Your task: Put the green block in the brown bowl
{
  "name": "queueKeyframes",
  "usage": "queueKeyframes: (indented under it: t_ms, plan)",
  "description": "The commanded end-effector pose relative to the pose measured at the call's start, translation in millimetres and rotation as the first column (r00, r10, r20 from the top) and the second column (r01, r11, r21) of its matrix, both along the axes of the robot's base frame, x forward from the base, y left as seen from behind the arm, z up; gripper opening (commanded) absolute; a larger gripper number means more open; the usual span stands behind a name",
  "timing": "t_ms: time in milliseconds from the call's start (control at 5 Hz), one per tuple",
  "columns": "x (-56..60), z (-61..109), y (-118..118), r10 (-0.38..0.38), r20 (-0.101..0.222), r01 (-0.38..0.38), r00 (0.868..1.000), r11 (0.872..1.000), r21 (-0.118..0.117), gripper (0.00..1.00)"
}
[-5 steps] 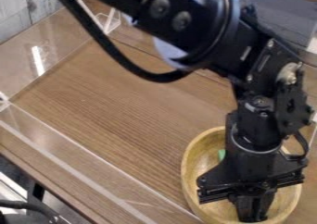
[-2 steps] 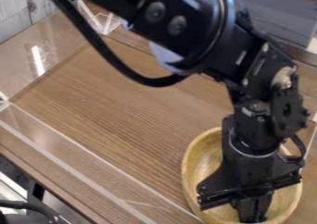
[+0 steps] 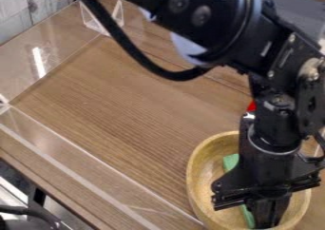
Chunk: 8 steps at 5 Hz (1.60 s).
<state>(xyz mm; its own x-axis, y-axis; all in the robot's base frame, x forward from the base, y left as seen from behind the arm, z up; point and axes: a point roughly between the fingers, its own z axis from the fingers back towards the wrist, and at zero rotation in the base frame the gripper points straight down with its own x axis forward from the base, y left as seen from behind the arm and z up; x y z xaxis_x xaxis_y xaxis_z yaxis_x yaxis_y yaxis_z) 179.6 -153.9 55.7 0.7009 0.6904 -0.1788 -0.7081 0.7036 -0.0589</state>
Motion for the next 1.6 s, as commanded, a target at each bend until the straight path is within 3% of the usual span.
queueKeyframes:
  t_ms: [0, 600, 1000, 1400]
  plan:
    - [8.8, 13.7, -1, -0.012, 0.031, 0.012, 0.999, 1.0, -0.014, 1.0]
    - [24.2, 33.9, 12, 0.022, 0.046, -0.021, 0.999, 1.0, -0.002, 1.0]
    - [22.6, 6.9, 3, 0.09, 0.044, -0.09, 0.995, 0.996, 0.004, 1.0]
    - [39.3, 37.8, 0, 0.007, 0.081, -0.007, 0.997, 1.0, -0.001, 1.0]
